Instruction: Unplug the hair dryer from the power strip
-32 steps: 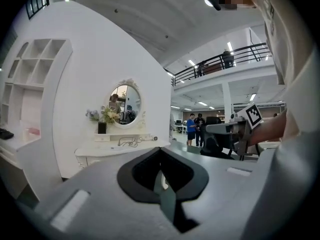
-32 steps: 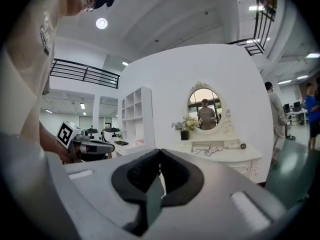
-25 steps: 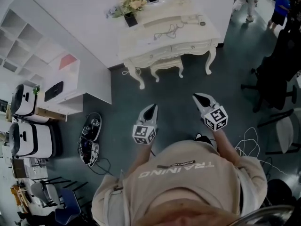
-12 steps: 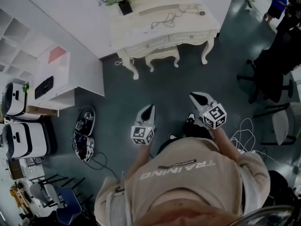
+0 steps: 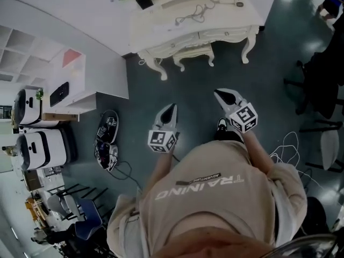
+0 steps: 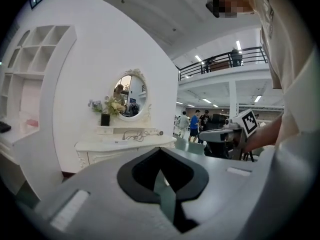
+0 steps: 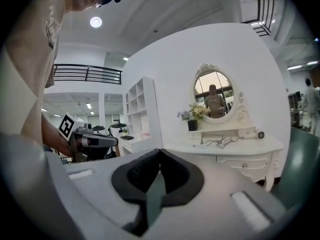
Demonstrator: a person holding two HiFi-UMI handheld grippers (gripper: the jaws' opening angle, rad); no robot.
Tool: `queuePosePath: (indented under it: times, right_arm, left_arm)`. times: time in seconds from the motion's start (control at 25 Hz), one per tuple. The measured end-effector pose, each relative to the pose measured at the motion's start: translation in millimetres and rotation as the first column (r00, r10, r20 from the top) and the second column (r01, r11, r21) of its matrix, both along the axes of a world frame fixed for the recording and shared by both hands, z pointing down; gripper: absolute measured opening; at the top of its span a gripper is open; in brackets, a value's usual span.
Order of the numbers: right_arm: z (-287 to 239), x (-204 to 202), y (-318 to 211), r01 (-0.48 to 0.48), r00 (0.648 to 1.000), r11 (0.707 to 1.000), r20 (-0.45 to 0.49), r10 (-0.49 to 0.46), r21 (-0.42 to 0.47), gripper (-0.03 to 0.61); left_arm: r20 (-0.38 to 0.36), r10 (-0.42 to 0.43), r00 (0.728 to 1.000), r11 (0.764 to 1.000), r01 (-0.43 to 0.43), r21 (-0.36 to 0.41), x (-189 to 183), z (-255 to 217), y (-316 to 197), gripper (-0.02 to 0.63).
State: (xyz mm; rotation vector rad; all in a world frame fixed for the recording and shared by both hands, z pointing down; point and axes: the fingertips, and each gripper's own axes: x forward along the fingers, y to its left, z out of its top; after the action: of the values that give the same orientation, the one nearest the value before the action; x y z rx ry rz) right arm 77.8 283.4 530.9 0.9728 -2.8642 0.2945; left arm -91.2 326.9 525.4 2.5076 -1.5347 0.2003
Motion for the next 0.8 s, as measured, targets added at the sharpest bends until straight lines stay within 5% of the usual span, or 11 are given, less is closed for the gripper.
queuePosePath:
  times: [0.36, 0.8]
  right_arm:
    - [8, 28, -76, 0.109, 0.994, 0.994, 0.021, -0.109, -0.007, 0.004]
    - [23, 54, -130, 0.14, 0.99, 0.99, 0.025, -0.14, -0.017, 0.005]
  left_arm:
    - [0.027, -0.06, 0.998, 0.998, 0.06, -0.003, 44, -4, -69, 0.006]
    - [-0.028, -0.085, 0.996, 0.996, 0.084, -0.041, 78, 15, -128, 0.006]
